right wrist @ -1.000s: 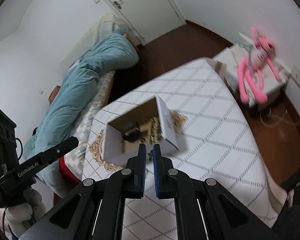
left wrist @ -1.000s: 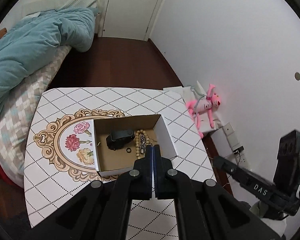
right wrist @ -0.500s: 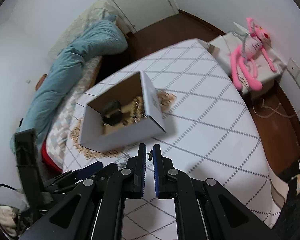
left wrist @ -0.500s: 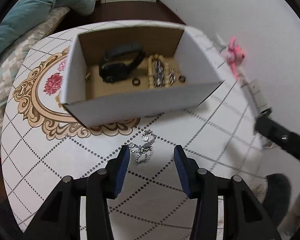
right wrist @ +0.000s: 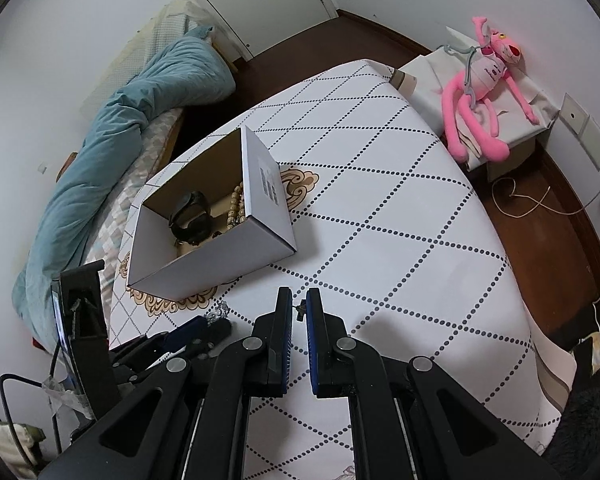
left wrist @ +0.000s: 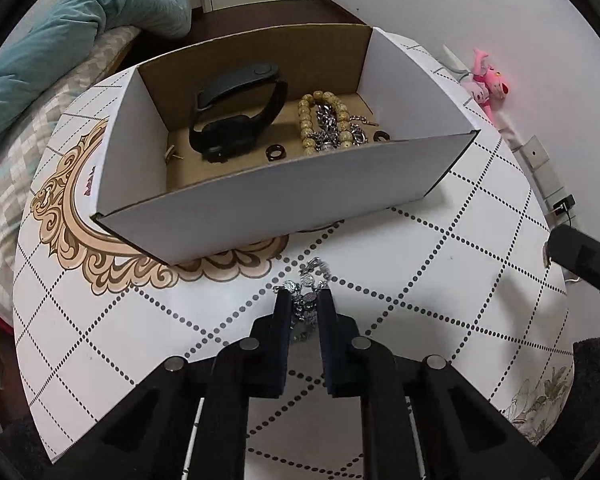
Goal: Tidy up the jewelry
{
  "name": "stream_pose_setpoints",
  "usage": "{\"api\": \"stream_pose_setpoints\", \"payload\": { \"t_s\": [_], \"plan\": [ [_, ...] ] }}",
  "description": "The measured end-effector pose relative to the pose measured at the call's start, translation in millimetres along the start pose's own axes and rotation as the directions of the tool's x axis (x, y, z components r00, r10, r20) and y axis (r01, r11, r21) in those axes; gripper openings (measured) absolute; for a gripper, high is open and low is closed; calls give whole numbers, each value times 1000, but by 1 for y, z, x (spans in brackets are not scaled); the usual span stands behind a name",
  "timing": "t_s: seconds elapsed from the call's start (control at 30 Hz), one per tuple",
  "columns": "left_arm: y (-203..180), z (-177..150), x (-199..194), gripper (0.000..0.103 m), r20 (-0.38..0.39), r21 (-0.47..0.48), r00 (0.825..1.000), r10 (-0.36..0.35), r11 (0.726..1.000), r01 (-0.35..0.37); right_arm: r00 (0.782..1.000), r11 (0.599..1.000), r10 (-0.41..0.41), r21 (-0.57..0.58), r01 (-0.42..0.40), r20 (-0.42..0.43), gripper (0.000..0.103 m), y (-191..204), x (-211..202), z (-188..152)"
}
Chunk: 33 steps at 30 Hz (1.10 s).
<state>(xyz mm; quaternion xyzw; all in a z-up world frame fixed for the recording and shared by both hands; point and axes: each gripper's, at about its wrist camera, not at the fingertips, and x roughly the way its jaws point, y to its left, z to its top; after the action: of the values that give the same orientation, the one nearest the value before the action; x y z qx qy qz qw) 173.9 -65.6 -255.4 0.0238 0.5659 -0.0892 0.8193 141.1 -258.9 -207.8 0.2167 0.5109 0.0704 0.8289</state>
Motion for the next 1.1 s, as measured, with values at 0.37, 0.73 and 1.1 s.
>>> {"api": "stream_pose_setpoints", "payload": {
  "t_s": [0.37,0.73,1.1],
  "plan": [
    [15,6,-46,0,95,-35,990,-102,994,105,1000,1000,23,-15,-23,19,7,10,-12,1],
    [40,37,-112,1,230,-78,955,-189,974,211,994,996,77,-54,-73,76,7,34,-38,18],
    [15,5,-17,48,12,-45,994,-112,993,112,998,999,40,-19,-39,48,7,16,-25,7]
  ]
}}
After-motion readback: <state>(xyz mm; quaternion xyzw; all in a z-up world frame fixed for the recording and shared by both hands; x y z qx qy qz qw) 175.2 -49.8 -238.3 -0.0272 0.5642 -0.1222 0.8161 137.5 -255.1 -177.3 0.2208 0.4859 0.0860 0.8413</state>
